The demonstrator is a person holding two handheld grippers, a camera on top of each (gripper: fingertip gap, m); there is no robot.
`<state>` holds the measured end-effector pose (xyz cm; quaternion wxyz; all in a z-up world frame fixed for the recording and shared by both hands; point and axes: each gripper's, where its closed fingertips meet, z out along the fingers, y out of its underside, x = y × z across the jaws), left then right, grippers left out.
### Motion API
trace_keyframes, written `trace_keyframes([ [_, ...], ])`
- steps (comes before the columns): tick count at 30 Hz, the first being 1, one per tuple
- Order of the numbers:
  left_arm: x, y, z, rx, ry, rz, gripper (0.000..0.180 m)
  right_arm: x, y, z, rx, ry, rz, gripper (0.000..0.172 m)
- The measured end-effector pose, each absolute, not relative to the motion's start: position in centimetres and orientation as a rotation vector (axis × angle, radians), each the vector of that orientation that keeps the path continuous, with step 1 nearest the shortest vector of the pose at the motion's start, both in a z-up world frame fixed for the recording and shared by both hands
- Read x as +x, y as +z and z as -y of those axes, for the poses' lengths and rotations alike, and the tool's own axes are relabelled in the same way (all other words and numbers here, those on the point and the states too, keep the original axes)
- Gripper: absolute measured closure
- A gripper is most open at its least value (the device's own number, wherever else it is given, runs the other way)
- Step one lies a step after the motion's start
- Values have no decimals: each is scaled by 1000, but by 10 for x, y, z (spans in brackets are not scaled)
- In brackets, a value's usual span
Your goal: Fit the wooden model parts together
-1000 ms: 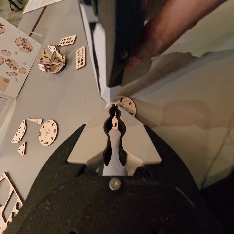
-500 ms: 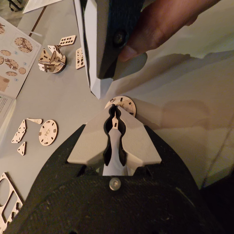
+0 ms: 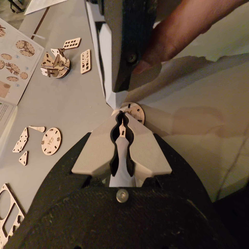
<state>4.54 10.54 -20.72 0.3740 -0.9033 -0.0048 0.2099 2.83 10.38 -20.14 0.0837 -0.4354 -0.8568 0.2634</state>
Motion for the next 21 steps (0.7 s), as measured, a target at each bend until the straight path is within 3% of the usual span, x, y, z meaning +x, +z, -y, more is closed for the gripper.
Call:
trace_keyframes([
  [4,46,-207,-105,-2313,542,10,180,16,-177,-106,-1299,911,2438,172],
  [8,45,-207,-105,-2314,539,13,180,32,-204,-106,-1333,797,2578,172],
  [13,45,-207,-105,-2313,544,10,180,12,-166,-109,-1290,959,2373,172],
  [17,45,-207,-105,-2313,540,12,180,26,-195,-108,-1271,797,2516,172],
  [21,45,-207,-105,-2313,543,11,180,22,-178,-98,-1198,918,2460,172],
])
